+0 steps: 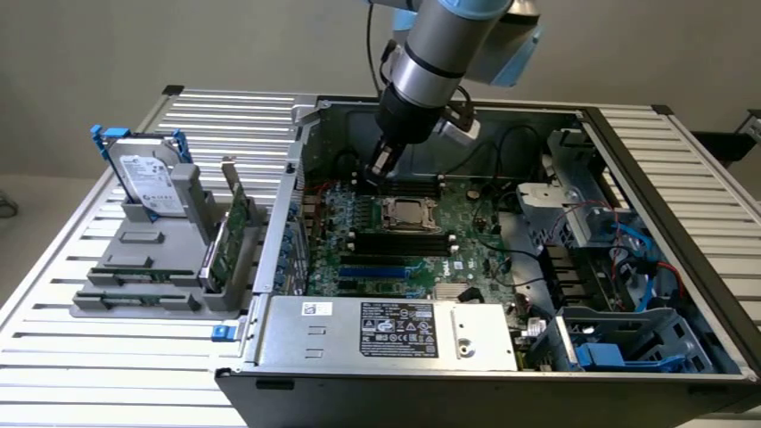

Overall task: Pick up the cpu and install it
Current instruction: 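Close the cpu cover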

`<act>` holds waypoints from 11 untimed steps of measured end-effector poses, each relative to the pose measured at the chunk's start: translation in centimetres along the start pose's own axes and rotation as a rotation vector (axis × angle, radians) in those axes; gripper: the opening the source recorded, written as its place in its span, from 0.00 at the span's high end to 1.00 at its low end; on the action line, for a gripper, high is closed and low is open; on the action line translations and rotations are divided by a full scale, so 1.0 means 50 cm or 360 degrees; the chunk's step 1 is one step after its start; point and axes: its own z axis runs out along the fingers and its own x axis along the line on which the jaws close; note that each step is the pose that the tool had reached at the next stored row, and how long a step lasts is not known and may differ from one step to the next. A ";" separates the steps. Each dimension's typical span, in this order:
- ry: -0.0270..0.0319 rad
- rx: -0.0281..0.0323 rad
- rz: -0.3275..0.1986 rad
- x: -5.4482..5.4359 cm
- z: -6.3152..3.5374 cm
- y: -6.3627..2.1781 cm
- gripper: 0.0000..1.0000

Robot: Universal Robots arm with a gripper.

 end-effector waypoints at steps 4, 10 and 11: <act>0.00277 0.00046 0.0091 0.000 0.000 0.000 0.89; 0.00725 0.00120 0.0234 0.000 0.000 0.000 0.89; 0.00801 0.00133 0.0259 0.000 0.000 0.000 0.89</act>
